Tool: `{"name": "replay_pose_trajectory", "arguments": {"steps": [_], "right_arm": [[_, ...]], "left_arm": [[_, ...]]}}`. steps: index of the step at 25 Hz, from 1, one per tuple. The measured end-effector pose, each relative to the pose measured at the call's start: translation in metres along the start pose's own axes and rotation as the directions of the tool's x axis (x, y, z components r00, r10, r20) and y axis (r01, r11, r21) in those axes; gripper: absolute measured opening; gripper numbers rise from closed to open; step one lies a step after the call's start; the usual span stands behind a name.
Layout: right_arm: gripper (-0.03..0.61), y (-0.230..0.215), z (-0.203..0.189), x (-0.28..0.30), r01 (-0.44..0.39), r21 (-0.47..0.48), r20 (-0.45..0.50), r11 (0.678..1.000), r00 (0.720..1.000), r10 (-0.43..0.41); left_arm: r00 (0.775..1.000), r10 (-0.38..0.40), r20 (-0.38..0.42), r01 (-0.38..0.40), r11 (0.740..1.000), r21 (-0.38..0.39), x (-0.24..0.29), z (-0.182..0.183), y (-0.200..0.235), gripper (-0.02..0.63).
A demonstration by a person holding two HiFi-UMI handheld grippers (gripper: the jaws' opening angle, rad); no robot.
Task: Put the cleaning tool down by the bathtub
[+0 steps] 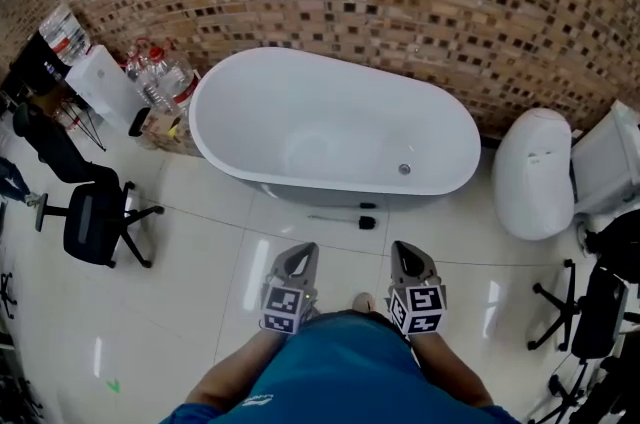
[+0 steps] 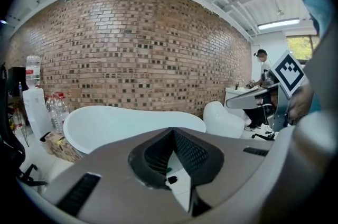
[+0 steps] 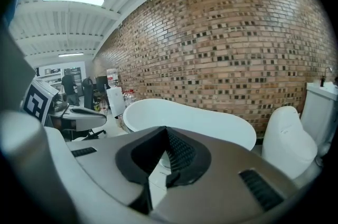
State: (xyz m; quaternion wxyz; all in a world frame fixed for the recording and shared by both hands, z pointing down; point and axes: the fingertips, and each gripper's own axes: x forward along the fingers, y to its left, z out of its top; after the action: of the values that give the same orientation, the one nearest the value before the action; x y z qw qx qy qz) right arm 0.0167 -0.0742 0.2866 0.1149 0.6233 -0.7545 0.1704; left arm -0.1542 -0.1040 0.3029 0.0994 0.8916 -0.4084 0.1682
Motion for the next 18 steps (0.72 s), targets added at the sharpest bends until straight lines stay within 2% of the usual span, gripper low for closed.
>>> {"name": "replay_pose_trajectory", "arguments": {"steps": [6, 18], "right_arm": [[0.012, 0.026, 0.002, -0.003, -0.03, -0.046, -0.012, 0.998, 0.999, 0.03], [0.012, 0.046, -0.003, -0.003, -0.034, -0.05, -0.022, 0.998, 0.999, 0.033]], "left_arm": [[1.0, -0.012, 0.019, 0.012, 1.0, 0.007, -0.017, 0.005, 0.007, 0.002], [0.999, -0.03, 0.022, 0.03, 1.0, 0.006, -0.03, 0.0, 0.012, 0.002]]}}
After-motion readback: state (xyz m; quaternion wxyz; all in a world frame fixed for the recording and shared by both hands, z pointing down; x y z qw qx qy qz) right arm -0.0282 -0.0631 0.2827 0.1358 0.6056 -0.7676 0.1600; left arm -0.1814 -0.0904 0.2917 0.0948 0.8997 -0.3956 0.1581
